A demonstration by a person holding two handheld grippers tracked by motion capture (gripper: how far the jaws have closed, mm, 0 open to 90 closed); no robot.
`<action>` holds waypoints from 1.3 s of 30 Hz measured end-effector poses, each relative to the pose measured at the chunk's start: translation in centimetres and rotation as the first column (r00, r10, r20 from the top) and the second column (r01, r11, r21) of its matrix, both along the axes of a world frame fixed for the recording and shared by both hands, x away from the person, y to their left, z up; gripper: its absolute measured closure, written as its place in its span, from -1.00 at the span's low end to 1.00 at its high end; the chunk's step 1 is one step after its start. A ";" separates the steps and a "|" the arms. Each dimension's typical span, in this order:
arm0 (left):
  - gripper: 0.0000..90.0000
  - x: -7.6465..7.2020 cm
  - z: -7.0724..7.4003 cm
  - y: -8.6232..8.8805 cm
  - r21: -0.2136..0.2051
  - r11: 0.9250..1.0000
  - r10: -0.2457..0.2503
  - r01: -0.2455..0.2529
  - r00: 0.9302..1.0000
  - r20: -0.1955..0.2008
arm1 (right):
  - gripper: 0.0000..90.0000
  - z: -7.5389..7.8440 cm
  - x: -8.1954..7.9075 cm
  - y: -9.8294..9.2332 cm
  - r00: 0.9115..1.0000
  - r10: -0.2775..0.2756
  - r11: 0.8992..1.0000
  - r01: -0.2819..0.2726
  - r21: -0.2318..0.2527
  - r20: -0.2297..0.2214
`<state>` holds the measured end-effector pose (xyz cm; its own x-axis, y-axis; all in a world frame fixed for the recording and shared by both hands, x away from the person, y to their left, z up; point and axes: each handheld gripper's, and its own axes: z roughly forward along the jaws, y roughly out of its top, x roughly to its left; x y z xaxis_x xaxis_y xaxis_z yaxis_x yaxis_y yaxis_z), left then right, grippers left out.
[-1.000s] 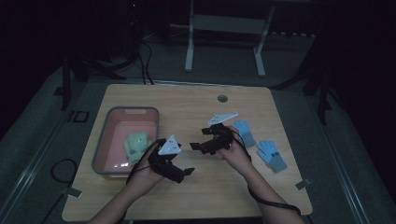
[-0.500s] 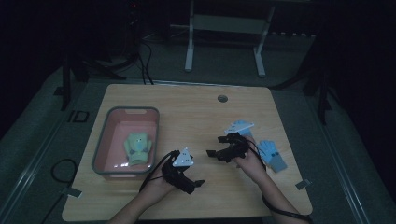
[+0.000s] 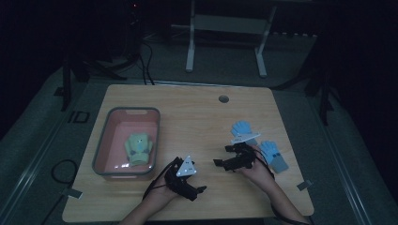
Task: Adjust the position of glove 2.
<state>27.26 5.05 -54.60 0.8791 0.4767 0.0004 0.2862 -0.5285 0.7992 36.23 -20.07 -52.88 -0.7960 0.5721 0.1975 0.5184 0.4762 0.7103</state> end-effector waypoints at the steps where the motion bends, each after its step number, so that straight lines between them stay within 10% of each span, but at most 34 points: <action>1: -0.89 0.0 0.0 0.0 0.000 1.000 0.000 0.000 1.000 0.000 | -0.70 -0.1 -0.1 -0.1 1.000 -0.003 1.000 0.003 -0.008 0.006; 22: -0.90 -1.0 -0.9 0.9 -0.007 1.000 0.026 -0.026 1.000 0.016 | -0.36 0.0 -0.6 -4.6 0.991 -0.090 0.995 0.094 -0.041 0.099; 27: -0.90 -1.0 -1.2 0.8 0.014 1.000 0.001 -0.002 1.000 0.025 | -0.23 0.3 0.7 -6.1 0.972 -0.161 0.980 0.178 -0.088 0.174; 39: -0.90 -1.0 -1.4 0.9 0.012 1.000 0.004 -0.005 1.000 0.025 | 0.24 1.4 5.0 -8.4 0.952 -0.270 0.958 0.280 -0.053 0.145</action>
